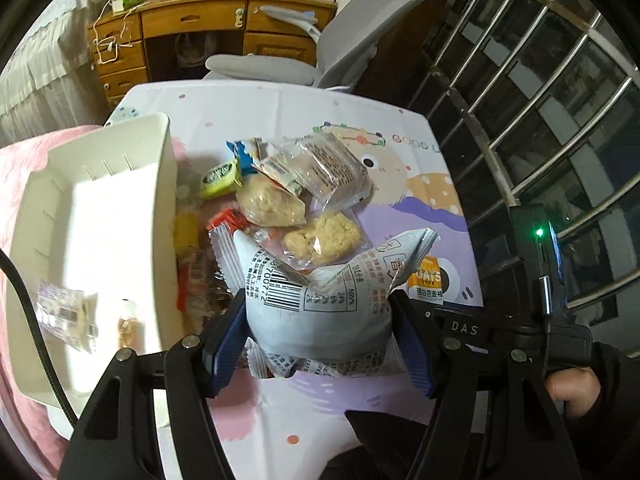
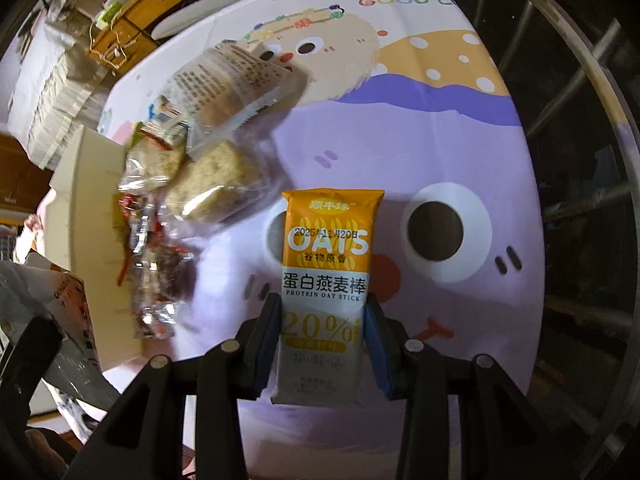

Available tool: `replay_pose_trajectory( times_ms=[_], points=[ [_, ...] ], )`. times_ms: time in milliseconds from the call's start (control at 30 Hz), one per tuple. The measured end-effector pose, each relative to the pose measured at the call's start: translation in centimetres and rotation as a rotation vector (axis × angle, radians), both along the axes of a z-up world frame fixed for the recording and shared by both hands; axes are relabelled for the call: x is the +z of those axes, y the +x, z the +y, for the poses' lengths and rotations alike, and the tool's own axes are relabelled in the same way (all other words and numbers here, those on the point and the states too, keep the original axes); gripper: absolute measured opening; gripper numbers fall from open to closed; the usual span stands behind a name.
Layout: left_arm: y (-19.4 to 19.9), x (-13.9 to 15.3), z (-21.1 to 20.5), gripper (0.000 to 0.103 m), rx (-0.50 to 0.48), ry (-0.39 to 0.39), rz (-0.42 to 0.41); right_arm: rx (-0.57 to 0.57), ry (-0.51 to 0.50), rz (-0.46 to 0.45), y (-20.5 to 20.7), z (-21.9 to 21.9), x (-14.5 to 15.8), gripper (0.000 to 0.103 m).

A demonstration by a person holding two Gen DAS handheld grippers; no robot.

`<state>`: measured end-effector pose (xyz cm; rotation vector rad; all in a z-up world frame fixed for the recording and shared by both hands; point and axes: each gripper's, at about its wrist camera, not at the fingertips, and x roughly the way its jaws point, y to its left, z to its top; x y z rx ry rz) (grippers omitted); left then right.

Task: Organize snacks
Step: 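Lift both snacks into the white tray and open both tools to release them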

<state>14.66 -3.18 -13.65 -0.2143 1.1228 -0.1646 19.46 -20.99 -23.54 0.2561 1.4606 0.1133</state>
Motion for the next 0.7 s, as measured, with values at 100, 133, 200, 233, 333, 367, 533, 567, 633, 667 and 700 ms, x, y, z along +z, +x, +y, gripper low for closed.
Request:
replay_pose_trajectory(
  times_ms=[100, 133, 200, 233, 333, 367, 533, 567, 633, 667, 700],
  points=[
    [-0.5, 1.5, 1.7, 0.067, -0.027, -0.006, -0.027, -0.024, 0.015, -0.030, -0.8, 0.8, 1.0, 0.040],
    [-0.6, 2.0, 2.4, 0.067, -0.040, -0.005, -0.033, -0.031, 0.016, -0.038, -1.0, 1.2, 1.3, 0.040],
    [-0.9, 2.9, 3.5, 0.067, -0.060, -0.006, -0.044, -0.058, 0.021, -0.063, -1.7, 2.2, 2.2, 0.040],
    [-0.9, 3.3, 4.1, 0.067, -0.070, -0.007, -0.049, -0.068, 0.025, -0.071, -2.0, 2.3, 2.5, 0.040],
    [-1.3, 4.4, 6.1, 0.067, -0.098, 0.003, -0.071, -0.087, 0.030, -0.106, -2.9, 4.3, 3.6, 0.040],
    [-1.3, 4.7, 6.7, 0.067, -0.106, 0.007, -0.077, -0.091, 0.033, -0.118, -3.2, 5.0, 3.9, 0.040],
    [-1.9, 5.8, 10.0, 0.068, -0.138, 0.028, -0.101, -0.107, 0.049, -0.180, -4.2, 8.6, 5.2, 0.040],
    [-2.0, 6.0, 10.5, 0.068, -0.140, 0.033, -0.105, -0.110, 0.053, -0.191, -4.5, 9.1, 5.3, 0.040],
    [-2.2, 6.4, 11.8, 0.068, -0.145, 0.043, -0.116, -0.117, 0.065, -0.223, -4.9, 10.5, 5.9, 0.041],
    [-2.3, 6.7, 12.7, 0.068, -0.150, 0.049, -0.123, -0.121, 0.071, -0.235, -5.0, 11.0, 6.0, 0.041],
    [-2.4, 6.7, 13.2, 0.068, -0.152, 0.052, -0.128, -0.124, 0.078, -0.248, -5.2, 11.7, 6.3, 0.040]
  ],
)
